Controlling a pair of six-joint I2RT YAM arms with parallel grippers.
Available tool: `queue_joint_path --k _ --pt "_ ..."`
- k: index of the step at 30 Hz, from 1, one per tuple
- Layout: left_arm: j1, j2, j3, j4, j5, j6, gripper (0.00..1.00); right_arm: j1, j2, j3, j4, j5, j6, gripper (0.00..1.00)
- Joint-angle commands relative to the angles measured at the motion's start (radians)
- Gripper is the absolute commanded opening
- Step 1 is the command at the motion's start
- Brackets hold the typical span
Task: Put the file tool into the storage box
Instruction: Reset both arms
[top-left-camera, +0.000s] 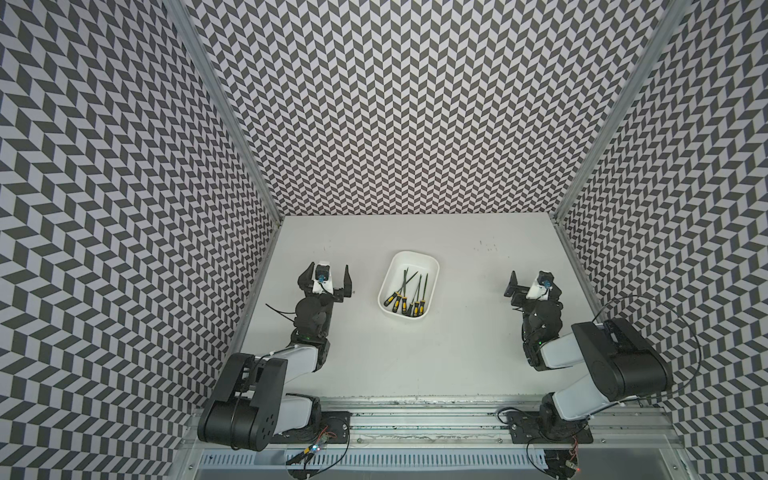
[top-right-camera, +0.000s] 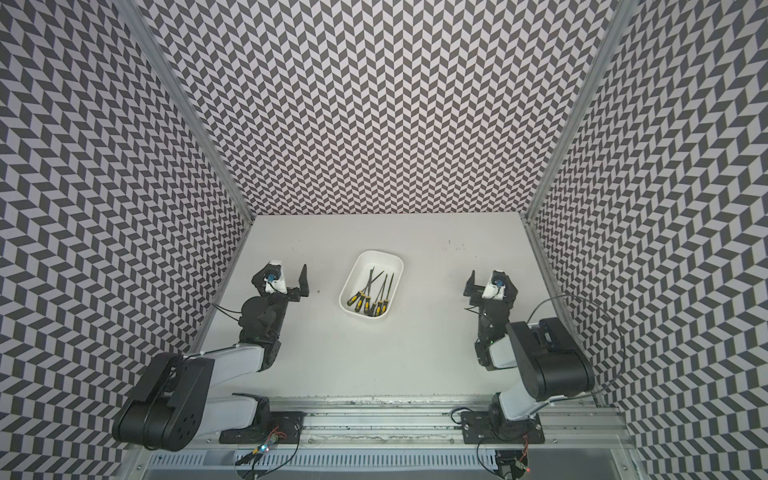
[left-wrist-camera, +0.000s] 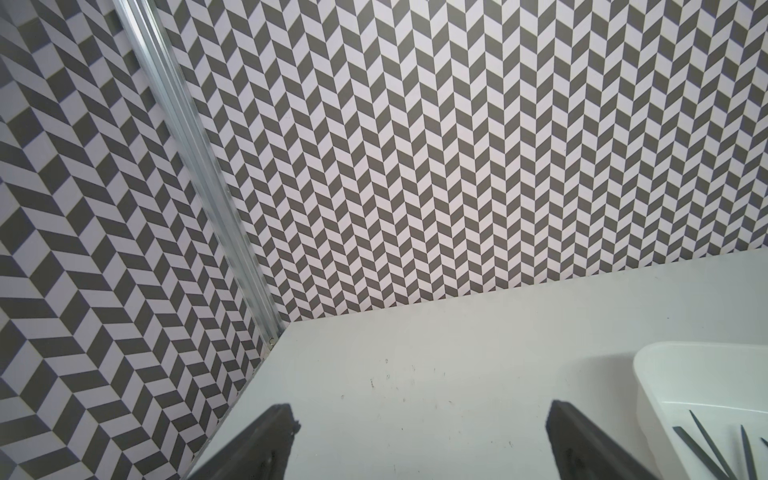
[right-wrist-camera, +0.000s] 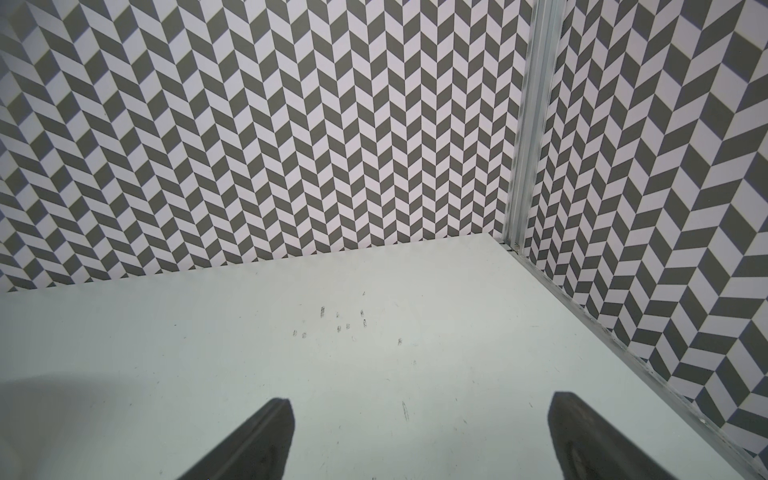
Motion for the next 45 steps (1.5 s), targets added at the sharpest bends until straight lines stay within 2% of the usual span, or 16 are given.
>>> queue_joint_path --k 1,5,8,11,12,14,16,21,23,25,27,29,31,33,35,45 --pt "-0.003 0.017 0.014 0.029 -0.001 0.03 1.0 -0.004 0.006 -0.001 0.055 -0.008 0.006 1.0" --pt "-0.007 0.033 0.044 -0.012 0.004 0.068 1.0 -0.005 0.007 0.0 0.054 -0.007 0.005 0.99" --pt "-0.01 0.006 0.079 -0.184 0.001 0.043 1.0 -0.005 0.008 0.0 0.054 -0.008 0.006 1.0" --pt "-0.011 -0.019 0.043 -0.155 0.0 -0.002 1.0 -0.005 0.007 -0.001 0.053 -0.007 0.006 1.0" --pt "0.024 -0.005 0.012 -0.108 0.054 -0.057 1.0 -0.004 0.006 0.0 0.054 -0.008 0.005 1.0" --pt "0.065 0.068 0.002 -0.041 0.054 -0.121 1.0 -0.005 0.006 -0.001 0.053 -0.008 0.005 0.99" --pt "0.066 0.102 0.047 -0.1 0.092 -0.094 1.0 -0.005 0.006 0.0 0.054 -0.008 0.005 0.99" --pt "0.089 0.184 -0.023 0.102 0.027 -0.143 1.0 -0.004 0.005 -0.001 0.053 -0.008 0.005 0.99" --pt "0.117 0.267 -0.047 0.265 0.004 -0.171 1.0 -0.005 0.006 0.0 0.055 -0.008 0.006 1.0" --pt "0.125 0.209 0.0 0.066 -0.011 -0.214 1.0 -0.004 0.005 -0.001 0.055 -0.007 0.006 1.0" --pt "0.123 0.255 -0.02 0.184 -0.03 -0.195 1.0 -0.005 0.006 -0.001 0.056 -0.008 0.006 1.0" --pt "0.122 0.215 0.008 0.062 -0.045 -0.221 1.0 -0.004 0.006 -0.001 0.054 -0.008 0.005 0.99" --pt "0.119 0.246 -0.012 0.158 -0.05 -0.201 1.0 -0.004 0.007 0.0 0.055 -0.008 0.006 0.99" --pt "0.118 0.219 0.005 0.073 -0.051 -0.217 1.0 -0.004 0.007 0.001 0.052 -0.007 0.006 1.0" --pt "0.117 0.236 -0.007 0.131 -0.054 -0.204 1.0 -0.004 0.008 0.001 0.051 -0.008 0.005 1.0" --pt "0.115 0.229 0.001 0.101 -0.057 -0.205 1.0 -0.005 0.007 0.001 0.053 -0.007 0.005 1.0"
